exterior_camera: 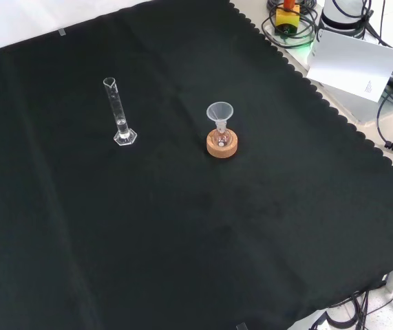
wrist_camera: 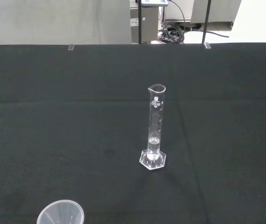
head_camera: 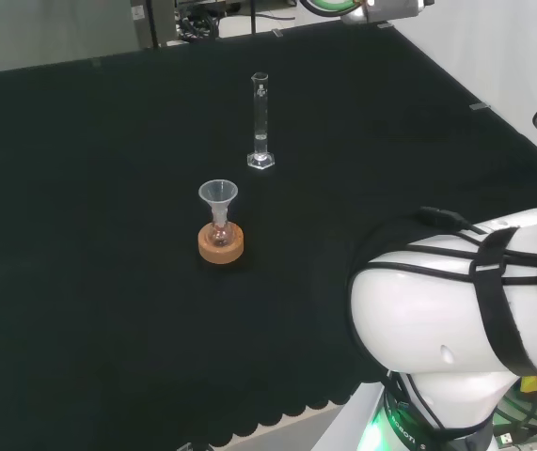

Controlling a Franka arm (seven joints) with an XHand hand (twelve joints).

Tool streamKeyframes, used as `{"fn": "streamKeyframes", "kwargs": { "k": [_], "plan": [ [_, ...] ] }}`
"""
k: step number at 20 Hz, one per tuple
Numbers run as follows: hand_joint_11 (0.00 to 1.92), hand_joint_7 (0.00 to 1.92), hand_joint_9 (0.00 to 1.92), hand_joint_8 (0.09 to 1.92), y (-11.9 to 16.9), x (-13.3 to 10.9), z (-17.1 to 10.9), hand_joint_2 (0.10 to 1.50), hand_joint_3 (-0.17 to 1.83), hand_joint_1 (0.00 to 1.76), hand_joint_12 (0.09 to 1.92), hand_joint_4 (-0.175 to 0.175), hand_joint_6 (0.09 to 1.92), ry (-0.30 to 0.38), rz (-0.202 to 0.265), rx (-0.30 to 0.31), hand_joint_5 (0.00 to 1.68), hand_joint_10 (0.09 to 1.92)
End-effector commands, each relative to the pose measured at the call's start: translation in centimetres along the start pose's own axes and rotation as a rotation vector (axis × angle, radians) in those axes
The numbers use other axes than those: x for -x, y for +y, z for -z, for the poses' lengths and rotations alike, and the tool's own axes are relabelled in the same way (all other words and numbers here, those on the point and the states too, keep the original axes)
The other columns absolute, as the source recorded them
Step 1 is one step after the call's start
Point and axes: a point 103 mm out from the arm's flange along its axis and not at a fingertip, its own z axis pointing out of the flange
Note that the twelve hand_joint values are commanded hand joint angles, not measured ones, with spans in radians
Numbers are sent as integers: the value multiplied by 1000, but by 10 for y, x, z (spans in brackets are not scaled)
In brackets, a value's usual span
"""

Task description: Pick up the graduated cylinder.

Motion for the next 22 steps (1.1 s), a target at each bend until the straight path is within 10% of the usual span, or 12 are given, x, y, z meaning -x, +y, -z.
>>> {"fn": "streamKeyframes", "kwargs": {
  "k": [1,13,22],
  "plan": [
    [49,31,162,428,0,0,0,1320,-30,237,1390,-26,108,-8,-1,10,196,672],
    [12,0,121,359,7,-4,-6,1394,5,73,1402,-17,87,-11,-28,-3,173,681],
    [11,0,127,368,51,23,-66,1388,2,89,1406,-19,87,11,-61,-54,184,688]
  ]
}}
